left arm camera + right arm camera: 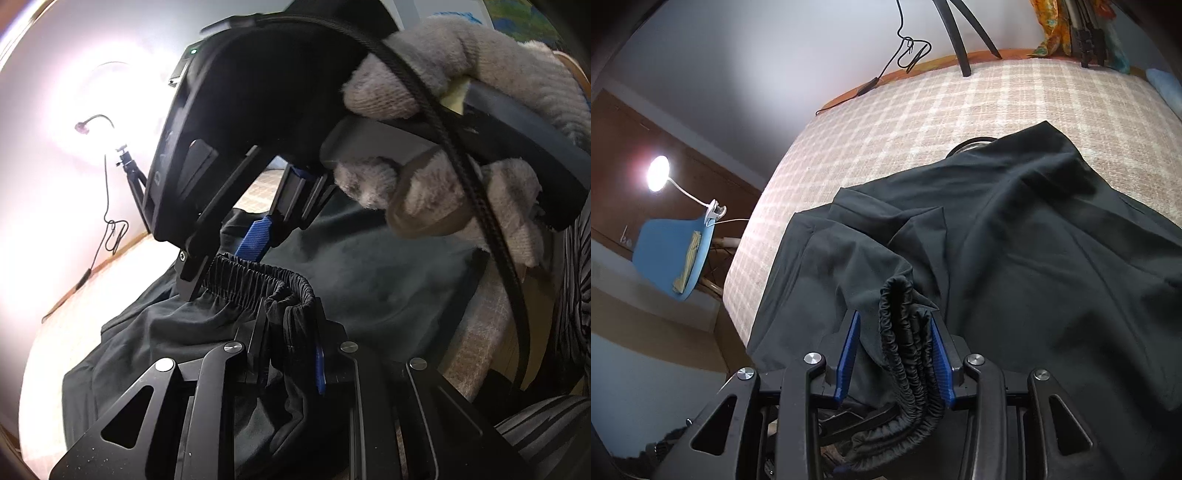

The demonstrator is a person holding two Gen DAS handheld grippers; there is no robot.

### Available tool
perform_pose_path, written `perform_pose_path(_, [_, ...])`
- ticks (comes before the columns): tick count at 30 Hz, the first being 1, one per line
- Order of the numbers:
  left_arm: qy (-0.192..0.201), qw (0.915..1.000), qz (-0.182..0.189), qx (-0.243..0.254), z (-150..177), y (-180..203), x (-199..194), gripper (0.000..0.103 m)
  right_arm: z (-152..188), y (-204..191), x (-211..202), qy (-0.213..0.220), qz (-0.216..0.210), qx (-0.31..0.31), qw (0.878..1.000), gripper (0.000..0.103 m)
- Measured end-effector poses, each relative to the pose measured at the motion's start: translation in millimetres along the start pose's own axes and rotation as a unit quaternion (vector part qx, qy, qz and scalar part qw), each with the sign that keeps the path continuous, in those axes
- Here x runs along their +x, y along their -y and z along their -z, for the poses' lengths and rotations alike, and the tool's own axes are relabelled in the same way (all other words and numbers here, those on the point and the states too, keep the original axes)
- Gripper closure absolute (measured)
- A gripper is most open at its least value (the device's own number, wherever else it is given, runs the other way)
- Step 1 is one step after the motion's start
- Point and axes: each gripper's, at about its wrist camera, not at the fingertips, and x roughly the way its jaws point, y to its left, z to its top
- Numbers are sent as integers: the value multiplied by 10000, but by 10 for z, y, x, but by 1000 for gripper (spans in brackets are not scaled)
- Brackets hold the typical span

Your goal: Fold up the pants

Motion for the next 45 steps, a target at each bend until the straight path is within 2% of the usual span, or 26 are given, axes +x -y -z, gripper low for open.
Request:
perform_pose_path(1, [-1,10000,-11,-4,36,171,-31,86,-1,21,10,-12,9,29,10000,63])
perform_pose_path(3, [-16,10000,-15,-26,1,227,-39,86,3,77,33,-35,36,114,9999,71])
perform_pose_path(4, [-10,10000,-11,-50,-42,251,-91,86,5,90,40,-35,93,112,9999,79])
perform_pose_path(7, [37,9999,-23,-92,-111,240,-117,86,27,115,7,34,252,31,9997,85])
perform_pose_path(14, [513,9984,-17,-221,-358,249,-238,86,30,64,-428,457,254,-236,9984,87])
perform_pose_path(20, [775,9964,223,-258,-608,378,-203,86,56,110,-843,702,446,-304,9961,88])
perform_pose_path(26, [935,9930,573,-427,-798,601,-31,86,123,390,-1192,888,668,-97,9938,88])
perform_pose_path(29, [971,9929,624,-291,-872,734,46,86,168,508,-1314,965,734,19,9926,88])
perform_pose_path(31, [993,9917,720,-387,-786,670,199,86,179,609,-1386,1026,585,166,9929,88])
perform_pose_path(34, [1042,9893,796,-645,-682,533,208,86,186,671,-1440,1091,250,326,9932,87])
perform_pose_path(41, [1090,9805,752,-1448,-481,54,121,86,27,440,-1281,1175,-497,229,9916,77])
perform_pose_path(43, [1072,9782,705,-1630,-422,-75,114,86,-26,323,-1229,1203,-394,58,9919,79])
perform_pose_path(45, [1085,9763,623,-1766,-351,-177,72,86,-83,223,-1168,1130,-518,-29,9922,80])
